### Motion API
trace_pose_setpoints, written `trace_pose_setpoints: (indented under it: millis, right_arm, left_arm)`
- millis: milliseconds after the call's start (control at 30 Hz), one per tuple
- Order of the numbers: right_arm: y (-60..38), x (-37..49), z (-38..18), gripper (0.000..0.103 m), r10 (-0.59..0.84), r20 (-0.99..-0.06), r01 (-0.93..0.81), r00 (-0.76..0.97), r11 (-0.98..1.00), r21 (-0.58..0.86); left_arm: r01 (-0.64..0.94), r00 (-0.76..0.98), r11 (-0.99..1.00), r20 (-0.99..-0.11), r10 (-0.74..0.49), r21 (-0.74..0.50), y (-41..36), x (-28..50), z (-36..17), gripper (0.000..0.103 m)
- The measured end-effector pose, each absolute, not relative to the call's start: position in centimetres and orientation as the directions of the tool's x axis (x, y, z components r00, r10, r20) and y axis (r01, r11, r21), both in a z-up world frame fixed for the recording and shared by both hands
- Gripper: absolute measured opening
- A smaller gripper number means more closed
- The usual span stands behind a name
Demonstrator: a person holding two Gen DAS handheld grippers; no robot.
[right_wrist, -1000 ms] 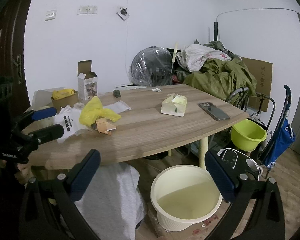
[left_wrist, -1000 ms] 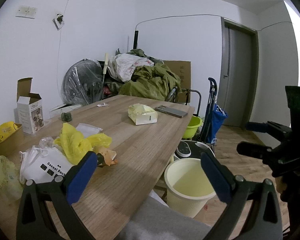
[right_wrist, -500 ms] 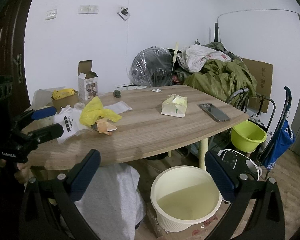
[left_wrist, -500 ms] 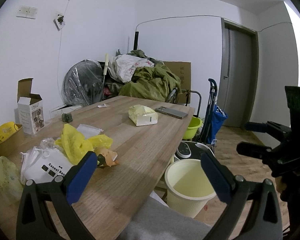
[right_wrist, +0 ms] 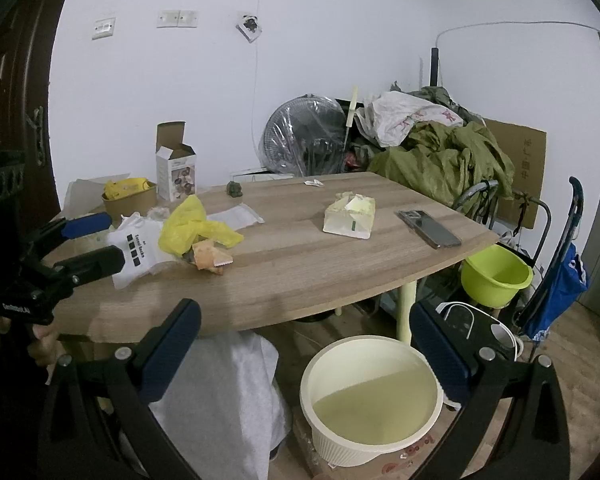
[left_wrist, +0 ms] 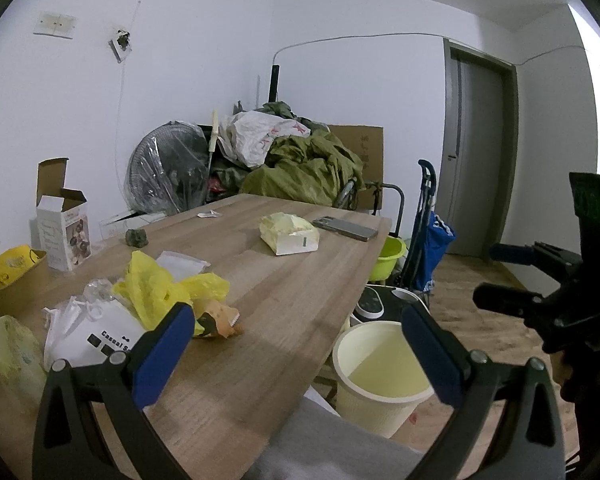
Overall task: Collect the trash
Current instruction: 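Reach the right tool toward the yellow plastic bag while the left tool approaches the pale green bag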
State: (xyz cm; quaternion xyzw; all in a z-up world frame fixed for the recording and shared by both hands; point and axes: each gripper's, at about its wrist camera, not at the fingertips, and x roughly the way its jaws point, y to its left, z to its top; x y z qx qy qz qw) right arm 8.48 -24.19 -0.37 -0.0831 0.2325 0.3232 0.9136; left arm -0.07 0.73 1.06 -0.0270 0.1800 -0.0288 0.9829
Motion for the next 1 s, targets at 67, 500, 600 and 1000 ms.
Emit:
trace_pose_setpoints:
  millis: [67,500,600,1000]
  right_arm:
    - [-24.1,8.6,-0.3,0.103,0.553,-0.479,-0.631,0.681,0.776,-0.001]
    - [-20.6,13.1,-1.1,0.103,0.581,-0.509,-0.671,0.635,0.742,0.009]
    - [-18.9,14.4,-1.6,0.103,0.595,-0.524,-0.692,0.609,0.722,0.017]
    - [-8.8,18.8,-3.8,0.103,0.680,-0.566,-0.805,0.467,0.592,0.047]
  left_arm:
    - [0.024,0.938,0.998,-0.343,-0.041,-0.053,1.0,0.0,1.2,0.103]
    - [-0.142,0.910,0.987,-0.402,0.099,-0.079,7.3,0.5,-0.3,0.103]
    - [-0.185,0.898,0.978,-0.421,0.130,-0.092,9.1,0.2,-0.9,0.103]
    - [-0.358,0.830,0.925,-0.498,0.252,-0.130,15.2,-1.1,-3.3,0.103]
